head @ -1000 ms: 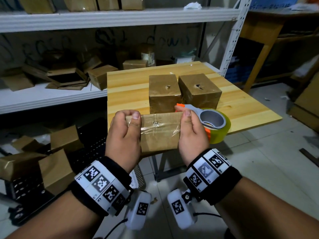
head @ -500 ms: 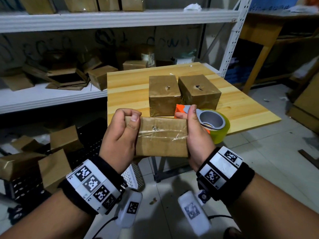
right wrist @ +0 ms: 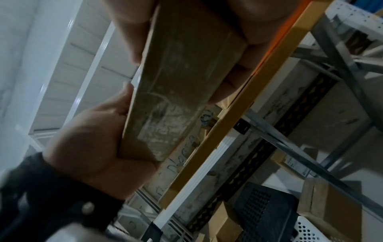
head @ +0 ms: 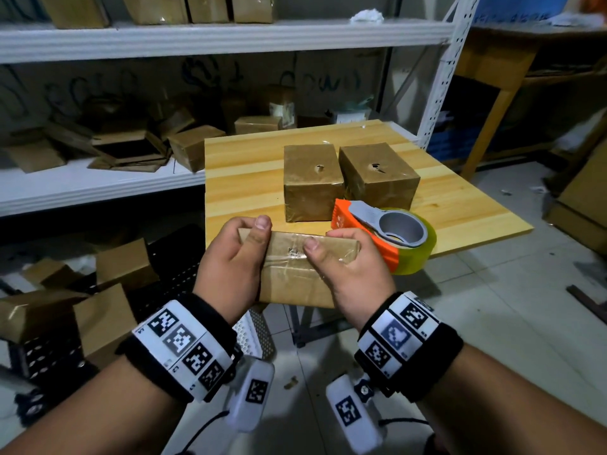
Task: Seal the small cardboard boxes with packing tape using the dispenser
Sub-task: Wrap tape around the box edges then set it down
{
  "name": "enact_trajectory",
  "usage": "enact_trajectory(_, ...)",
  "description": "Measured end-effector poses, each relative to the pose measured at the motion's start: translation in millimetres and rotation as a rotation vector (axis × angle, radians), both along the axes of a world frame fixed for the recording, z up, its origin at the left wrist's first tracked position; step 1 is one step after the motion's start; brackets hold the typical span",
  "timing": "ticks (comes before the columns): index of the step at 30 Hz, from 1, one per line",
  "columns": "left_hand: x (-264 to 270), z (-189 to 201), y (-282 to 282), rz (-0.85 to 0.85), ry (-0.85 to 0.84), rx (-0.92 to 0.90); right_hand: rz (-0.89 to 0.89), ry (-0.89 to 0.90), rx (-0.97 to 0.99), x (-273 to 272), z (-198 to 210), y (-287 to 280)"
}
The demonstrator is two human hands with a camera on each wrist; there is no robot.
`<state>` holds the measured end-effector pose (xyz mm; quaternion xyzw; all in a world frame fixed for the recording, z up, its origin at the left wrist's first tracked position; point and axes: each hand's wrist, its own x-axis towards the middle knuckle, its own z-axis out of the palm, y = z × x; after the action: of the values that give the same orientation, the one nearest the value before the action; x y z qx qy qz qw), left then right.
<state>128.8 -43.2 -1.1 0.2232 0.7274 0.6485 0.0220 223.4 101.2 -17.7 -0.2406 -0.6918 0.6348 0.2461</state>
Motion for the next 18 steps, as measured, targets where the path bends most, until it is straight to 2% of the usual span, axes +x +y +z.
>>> enact_trajectory(5, 7, 4, 2, 0.001, -0.093, 0.095, -0.012, 0.014, 0.033, -1, -2, 1)
enact_trajectory(12, 3, 8, -8, -0.052, -0.119, 0.079, -0.077, -0.021, -0.072, 0, 6, 1)
enact_trajectory(15, -4, 10, -11, -0.101, -0.215, 0.111, -0.079, 0.02, -0.088, -3, 13, 4)
enact_trajectory(18, -17, 9, -14, -0.173, -0.358, 0.191, -0.158, -0.004, -0.118, -15, 8, 7)
